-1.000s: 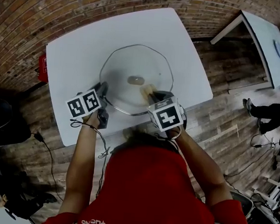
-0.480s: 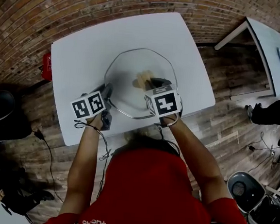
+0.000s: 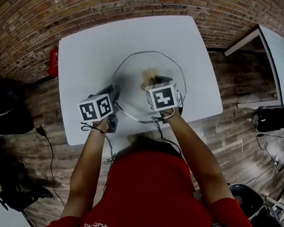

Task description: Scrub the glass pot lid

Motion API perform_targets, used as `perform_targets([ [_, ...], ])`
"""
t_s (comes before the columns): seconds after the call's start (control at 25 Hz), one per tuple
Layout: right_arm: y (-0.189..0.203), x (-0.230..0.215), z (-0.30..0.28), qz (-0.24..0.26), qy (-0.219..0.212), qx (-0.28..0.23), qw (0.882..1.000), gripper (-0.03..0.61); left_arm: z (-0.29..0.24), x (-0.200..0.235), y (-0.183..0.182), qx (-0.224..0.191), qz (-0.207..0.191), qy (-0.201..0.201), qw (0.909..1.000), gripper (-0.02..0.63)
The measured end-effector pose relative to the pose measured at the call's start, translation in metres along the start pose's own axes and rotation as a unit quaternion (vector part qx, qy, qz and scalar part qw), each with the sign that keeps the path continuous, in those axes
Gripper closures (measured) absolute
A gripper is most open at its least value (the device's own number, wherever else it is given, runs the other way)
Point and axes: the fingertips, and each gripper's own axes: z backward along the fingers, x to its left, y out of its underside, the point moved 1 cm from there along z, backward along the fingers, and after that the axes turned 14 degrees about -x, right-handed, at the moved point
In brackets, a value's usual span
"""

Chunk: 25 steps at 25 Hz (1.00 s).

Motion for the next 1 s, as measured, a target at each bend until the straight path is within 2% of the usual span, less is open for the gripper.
perform_targets([
  [0.24,-0.005,0.000,-0.001,0.002,-0.012,-0.010,1.000,0.519,0.001,-0.002,-0.004,-0.011,-0.017,0.005,0.9998,0.503],
  [0.32,-0.007,0.001,0.001,-0.002,-0.019,-0.014,1.000,0.467,0.002,-0.003,-0.006,-0.015,-0.020,0.009,0.9997,0.485],
  [0.48,-0.014,0.006,0.009,-0.007,-0.034,-0.028,0.999,0.424,0.010,0.000,-0.009,-0.022,-0.035,0.009,0.9991,0.450],
  [0.6,-0.019,0.005,0.018,-0.011,-0.043,-0.047,0.998,0.419,0.022,0.001,-0.017,-0.045,-0.046,0.002,0.9979,0.438],
  [0.68,-0.027,0.003,0.029,-0.012,-0.049,-0.073,0.996,0.417,0.034,-0.003,-0.032,-0.079,-0.067,-0.005,0.9946,0.437],
  [0.76,-0.043,0.002,0.043,-0.008,-0.059,-0.118,0.991,0.417,0.047,-0.015,-0.054,-0.127,-0.101,-0.005,0.9868,0.437],
  [0.84,-0.063,0.006,0.061,-0.002,-0.076,-0.176,0.981,0.419,0.062,-0.035,-0.079,-0.179,-0.137,0.011,0.9743,0.437],
  [1.0,-0.104,0.020,0.103,0.015,-0.109,-0.287,0.952,0.419,0.086,-0.088,-0.114,-0.254,-0.191,0.063,0.9462,0.439],
])
